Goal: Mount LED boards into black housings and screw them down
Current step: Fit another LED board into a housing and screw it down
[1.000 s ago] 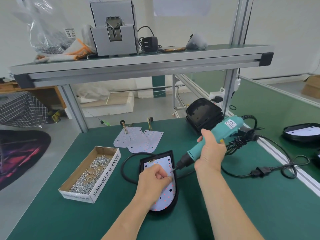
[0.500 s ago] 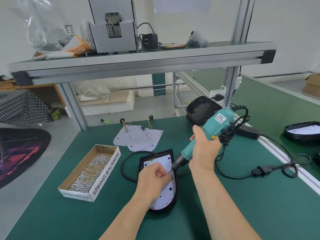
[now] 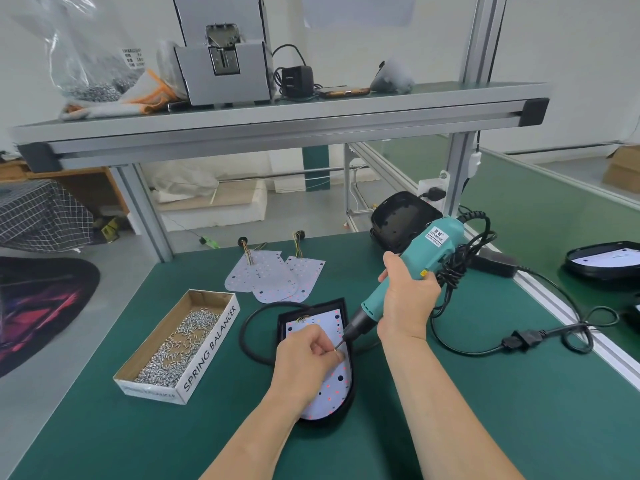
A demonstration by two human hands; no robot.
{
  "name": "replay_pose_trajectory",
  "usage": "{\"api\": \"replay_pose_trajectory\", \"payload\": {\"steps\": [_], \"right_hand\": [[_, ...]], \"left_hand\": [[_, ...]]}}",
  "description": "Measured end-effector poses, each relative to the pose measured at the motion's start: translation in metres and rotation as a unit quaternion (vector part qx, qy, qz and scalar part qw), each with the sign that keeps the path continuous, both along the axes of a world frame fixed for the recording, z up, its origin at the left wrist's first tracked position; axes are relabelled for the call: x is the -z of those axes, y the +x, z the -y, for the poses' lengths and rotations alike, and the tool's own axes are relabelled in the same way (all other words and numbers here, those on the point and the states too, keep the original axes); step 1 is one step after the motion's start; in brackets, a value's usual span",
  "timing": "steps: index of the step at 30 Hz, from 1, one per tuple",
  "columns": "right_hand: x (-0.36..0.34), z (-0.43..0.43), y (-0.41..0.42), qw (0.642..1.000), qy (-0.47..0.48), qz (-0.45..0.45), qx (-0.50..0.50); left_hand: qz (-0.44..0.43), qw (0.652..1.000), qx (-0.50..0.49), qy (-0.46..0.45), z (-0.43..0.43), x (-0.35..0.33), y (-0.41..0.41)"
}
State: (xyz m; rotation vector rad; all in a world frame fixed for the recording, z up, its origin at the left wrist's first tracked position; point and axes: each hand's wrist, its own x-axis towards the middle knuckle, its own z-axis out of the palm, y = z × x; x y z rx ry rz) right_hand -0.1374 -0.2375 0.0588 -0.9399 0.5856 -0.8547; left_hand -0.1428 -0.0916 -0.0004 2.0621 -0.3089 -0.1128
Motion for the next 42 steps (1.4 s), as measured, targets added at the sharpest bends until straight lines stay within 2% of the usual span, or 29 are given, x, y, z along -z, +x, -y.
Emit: {"api": "replay_pose_trajectory", "payload": {"steps": [11,16,21,25,28,30,34,37,39,42], "right_hand": [[0.0,-0.003,0.0,0.998,-0.044,-0.032,0.016],[0.004,-0.001,0.003,0.997,-0.041,-0.063,0.032],[0.003,0.006,0.005,0.998,-0.035,-0.048,0.028],[-0.002,0.01,0.007,0.999,-0.022,-0.036,0.025],[-0.005,0.013,0.008,0.999,-0.013,-0.029,0.02],[-0.006,0.014,0.009,0.999,-0.012,-0.026,0.019],[-0.008,0.013,0.012,1.0,-0.004,-0.019,0.015],[-0.011,0.013,0.015,1.0,-0.014,-0.013,0.022],[-0.014,0.015,0.017,0.999,-0.035,-0.008,0.031],[-0.019,0.018,0.02,0.996,-0.078,0.009,0.043]], "left_hand": [[0.078,0.995,-0.01,0.059,0.008,0.0,-0.006],[0.083,0.994,-0.013,0.076,0.009,0.002,-0.003],[0.063,0.993,0.006,0.102,0.002,-0.005,0.003],[0.016,0.995,0.01,0.096,-0.012,-0.013,0.009],[-0.024,0.995,-0.098,0.027,-0.031,-0.019,0.024],[-0.064,0.984,-0.164,0.02,-0.046,-0.016,0.037],[-0.151,0.975,-0.123,0.102,-0.059,-0.01,0.043],[-0.181,0.971,-0.095,0.126,-0.054,-0.013,0.047],[-0.2,0.969,-0.088,0.114,-0.049,-0.014,0.049],[-0.236,0.967,-0.08,0.047,-0.039,-0.014,0.048]]}}
